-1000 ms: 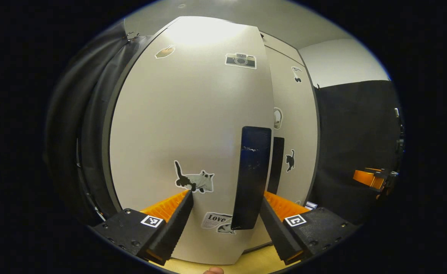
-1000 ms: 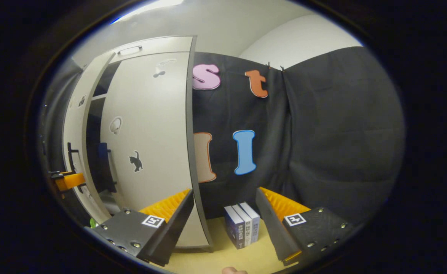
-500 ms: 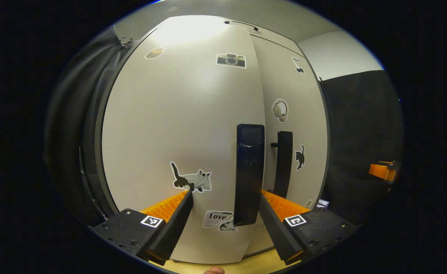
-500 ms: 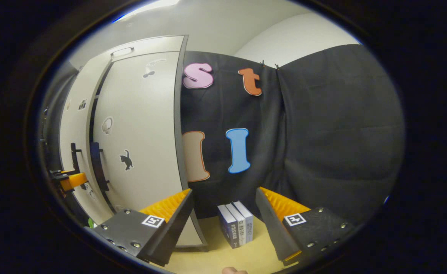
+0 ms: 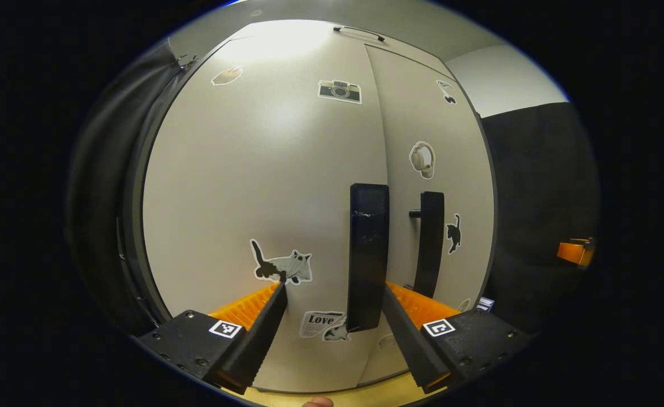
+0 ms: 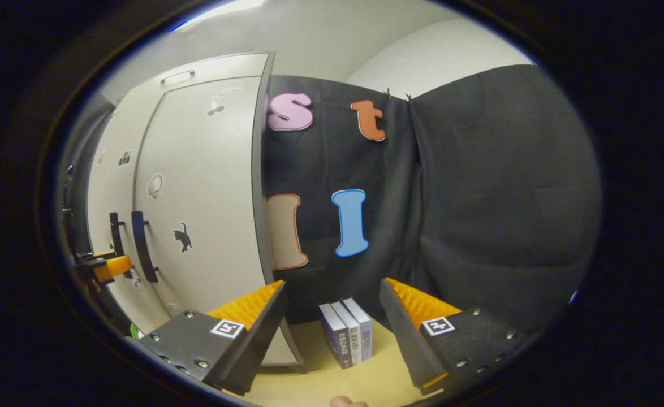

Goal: Grasp the bottle in the cabinet with the left hand and place it on the coaster, then close the right door with the right hand and the left door with the left hand.

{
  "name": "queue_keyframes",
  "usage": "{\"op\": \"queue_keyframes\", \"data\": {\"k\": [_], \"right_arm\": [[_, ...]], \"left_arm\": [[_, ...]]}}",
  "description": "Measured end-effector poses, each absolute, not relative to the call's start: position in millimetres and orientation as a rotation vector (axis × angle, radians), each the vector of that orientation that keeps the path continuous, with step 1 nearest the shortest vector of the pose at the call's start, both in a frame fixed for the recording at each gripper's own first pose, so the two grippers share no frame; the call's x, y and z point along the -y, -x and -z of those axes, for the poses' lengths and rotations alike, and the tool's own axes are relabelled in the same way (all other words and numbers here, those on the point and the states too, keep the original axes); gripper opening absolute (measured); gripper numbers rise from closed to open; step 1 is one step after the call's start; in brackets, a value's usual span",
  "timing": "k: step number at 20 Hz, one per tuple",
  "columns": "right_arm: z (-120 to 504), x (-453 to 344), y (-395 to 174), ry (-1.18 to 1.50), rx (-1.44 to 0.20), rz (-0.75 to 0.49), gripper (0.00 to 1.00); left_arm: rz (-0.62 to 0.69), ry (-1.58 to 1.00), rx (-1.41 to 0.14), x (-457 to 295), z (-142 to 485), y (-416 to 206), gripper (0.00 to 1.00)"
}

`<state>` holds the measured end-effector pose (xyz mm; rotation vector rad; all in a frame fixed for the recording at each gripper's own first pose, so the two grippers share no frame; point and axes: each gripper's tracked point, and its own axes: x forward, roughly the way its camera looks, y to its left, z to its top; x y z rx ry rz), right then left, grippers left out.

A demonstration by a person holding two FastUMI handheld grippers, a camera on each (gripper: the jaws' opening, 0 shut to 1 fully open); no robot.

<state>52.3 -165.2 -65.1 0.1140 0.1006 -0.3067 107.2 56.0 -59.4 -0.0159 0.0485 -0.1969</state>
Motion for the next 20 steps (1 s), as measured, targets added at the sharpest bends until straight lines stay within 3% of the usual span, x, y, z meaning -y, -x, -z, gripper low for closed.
{"op": "queue_keyframes", "data": {"k": [9, 20], "right_arm": [[49, 152, -49, -0.104, -0.086, 0.258, 0.97], [-29, 102, -22, -0.105, 0.014, 0.074, 0.98]], "left_arm": [[0.169, 0.034, -0.063, -59, 50, -92, 1.0], [0.054, 0.034, 0.01, -54, -42, 15, 1.0]]}}
